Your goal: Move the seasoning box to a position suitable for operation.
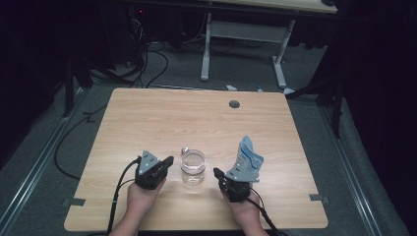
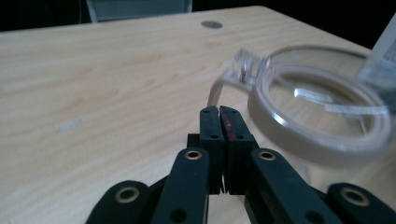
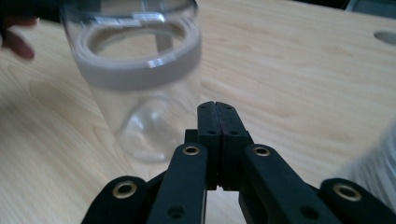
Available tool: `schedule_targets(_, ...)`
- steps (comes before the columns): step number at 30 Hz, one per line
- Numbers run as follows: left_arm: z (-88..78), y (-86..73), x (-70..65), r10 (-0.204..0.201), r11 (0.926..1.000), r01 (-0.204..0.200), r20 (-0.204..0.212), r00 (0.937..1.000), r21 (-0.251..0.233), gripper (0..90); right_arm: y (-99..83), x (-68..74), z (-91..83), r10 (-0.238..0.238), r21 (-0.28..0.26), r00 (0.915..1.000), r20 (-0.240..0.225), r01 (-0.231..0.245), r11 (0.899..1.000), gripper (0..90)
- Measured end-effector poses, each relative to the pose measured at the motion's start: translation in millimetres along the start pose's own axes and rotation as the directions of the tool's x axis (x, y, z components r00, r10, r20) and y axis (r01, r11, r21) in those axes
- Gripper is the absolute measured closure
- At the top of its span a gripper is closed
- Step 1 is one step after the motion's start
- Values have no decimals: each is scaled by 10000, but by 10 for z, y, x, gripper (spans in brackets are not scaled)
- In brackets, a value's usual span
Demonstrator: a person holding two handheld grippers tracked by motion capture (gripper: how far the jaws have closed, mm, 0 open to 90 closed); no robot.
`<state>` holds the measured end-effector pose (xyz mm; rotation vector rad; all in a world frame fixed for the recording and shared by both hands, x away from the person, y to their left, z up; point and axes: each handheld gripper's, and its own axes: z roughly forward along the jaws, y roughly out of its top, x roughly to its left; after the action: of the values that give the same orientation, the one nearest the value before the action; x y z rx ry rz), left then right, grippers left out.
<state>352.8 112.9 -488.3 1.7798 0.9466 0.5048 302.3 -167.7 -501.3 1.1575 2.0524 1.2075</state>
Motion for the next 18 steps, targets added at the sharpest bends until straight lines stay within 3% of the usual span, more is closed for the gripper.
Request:
schedule_targets(3,52,95,-1,75,9994,-79,-119,9999,-325,842,-84,-41,-30,145,95,9999,19,-145,9998,899)
schedule_targets(7,97,230,28,-135,9980,157,367,9992,-608,822,-127,-52,-40,198,66,9998,31,-198,9998,899)
schedule_targets(10,177,322,3,169,9988,-149,429,9989,-458,866,-115,-42,-33,239,-8,9997,-68,-239,9997,899)
schedule_targets(11,230,347,-44,592,9965,-569,357,9976,-617,899,-101,-29,-23,219,-84,9996,-164,-220,9997,900)
schedule_targets(12,253,355,-62,727,9954,-705,329,9968,-651,900,-92,-23,-20,204,-98,9996,-187,-206,9997,899)
schedule_targets(18,325,348,-65,625,9959,-594,437,9971,-684,900,-44,-9,-25,186,-258,9993,-332,-195,9995,899)
